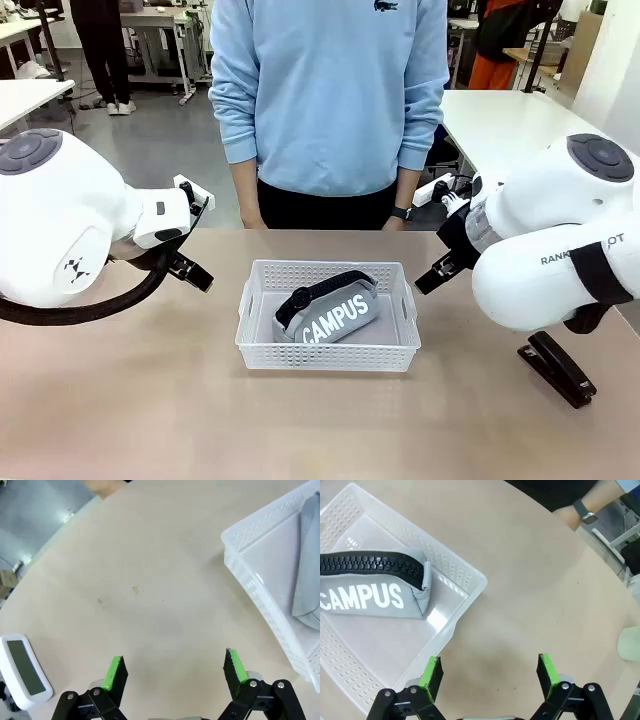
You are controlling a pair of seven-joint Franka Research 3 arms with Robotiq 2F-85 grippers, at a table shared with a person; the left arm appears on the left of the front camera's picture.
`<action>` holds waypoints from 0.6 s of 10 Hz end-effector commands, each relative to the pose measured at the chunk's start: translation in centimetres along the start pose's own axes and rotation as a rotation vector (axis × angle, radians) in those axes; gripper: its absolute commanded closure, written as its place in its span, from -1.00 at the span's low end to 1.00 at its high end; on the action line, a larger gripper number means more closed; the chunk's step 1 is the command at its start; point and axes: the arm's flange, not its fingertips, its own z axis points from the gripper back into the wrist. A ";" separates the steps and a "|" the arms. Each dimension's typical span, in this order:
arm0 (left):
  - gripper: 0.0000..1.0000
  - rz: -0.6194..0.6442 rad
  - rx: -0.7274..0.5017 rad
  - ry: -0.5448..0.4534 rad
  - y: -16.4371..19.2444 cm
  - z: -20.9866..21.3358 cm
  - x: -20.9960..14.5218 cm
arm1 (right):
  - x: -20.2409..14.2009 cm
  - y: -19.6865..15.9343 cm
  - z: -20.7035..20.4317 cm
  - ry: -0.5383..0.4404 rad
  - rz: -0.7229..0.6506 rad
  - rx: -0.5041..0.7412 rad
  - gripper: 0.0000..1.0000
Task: Efficiently arrange items inside the basket to fit them all.
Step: Pick up the Digital clock and place it inside the Organizing basket.
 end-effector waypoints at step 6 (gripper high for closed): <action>-1.00 0.000 0.000 0.000 0.0 0.0 0.0 | 0.0 0.0 0.0 0.000 0.000 0.000 -1.00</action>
